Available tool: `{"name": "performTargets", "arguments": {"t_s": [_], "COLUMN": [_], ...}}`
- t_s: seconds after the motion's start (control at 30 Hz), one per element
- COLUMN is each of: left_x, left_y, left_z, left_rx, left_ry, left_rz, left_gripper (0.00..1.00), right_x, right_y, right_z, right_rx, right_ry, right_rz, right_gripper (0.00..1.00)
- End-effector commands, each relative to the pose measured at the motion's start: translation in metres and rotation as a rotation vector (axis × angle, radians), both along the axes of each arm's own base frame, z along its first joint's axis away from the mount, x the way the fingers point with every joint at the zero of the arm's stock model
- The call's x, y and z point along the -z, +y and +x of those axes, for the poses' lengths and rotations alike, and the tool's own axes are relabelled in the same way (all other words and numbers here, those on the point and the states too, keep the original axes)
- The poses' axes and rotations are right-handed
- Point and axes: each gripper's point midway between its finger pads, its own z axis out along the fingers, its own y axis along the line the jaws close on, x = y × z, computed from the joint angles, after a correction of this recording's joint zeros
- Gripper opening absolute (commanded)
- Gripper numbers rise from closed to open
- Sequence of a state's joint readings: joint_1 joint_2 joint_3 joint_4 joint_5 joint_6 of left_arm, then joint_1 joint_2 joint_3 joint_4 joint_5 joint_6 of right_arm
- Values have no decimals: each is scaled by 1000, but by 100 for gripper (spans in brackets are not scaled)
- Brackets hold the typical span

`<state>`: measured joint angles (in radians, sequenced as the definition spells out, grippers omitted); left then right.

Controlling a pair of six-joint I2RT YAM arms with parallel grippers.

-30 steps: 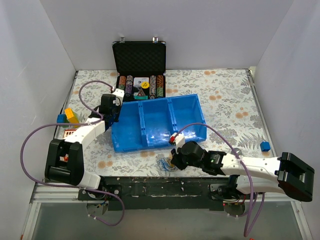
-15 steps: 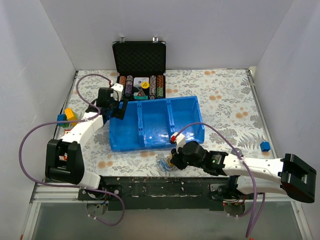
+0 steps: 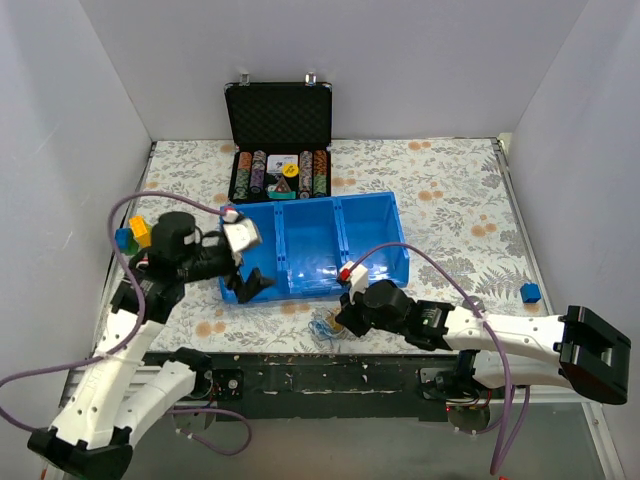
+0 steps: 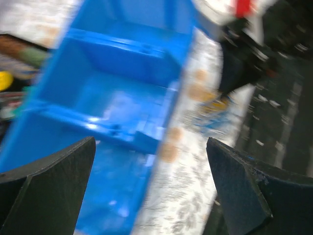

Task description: Untangle the cables

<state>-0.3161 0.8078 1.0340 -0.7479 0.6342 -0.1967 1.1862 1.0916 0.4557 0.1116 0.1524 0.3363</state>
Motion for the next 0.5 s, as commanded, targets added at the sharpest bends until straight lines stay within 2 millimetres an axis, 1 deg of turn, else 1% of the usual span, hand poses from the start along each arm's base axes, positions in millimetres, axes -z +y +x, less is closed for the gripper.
{"name": "performTargets", "arguments": {"t_s": [0.0, 0.07, 0.2, 0.23, 0.3, 0.37, 0.47], "left_x": [66, 87, 121, 129, 137, 139, 142], "left_y": [-39, -48, -63, -66, -71, -74, -76], "left_z": [-58, -67, -81, -81, -76, -68, -66], "left_rx": [315, 377, 488, 498, 493, 487, 494], "left_ry": [195, 183, 150, 140, 103, 68, 63], "left_rz": [9, 37, 117, 137, 153, 156, 166], "left_gripper": [96, 94, 87, 85, 82, 79, 71], "right_x": [-59, -66, -69, -69, -67, -66, -65], "right_y": [38, 44, 48, 49, 52, 53, 52], "right_z": [4, 1, -1, -1, -3, -5, -5], "right_rx": [-54, -85, -120, -128, -150, -163, -168], "right_ry": [-55, -57, -66, -66, -64, -62, -66], "right_rz": [178, 194, 186, 183, 175, 172, 168], "right_gripper": [1, 1, 1, 1, 1, 1, 1]}}
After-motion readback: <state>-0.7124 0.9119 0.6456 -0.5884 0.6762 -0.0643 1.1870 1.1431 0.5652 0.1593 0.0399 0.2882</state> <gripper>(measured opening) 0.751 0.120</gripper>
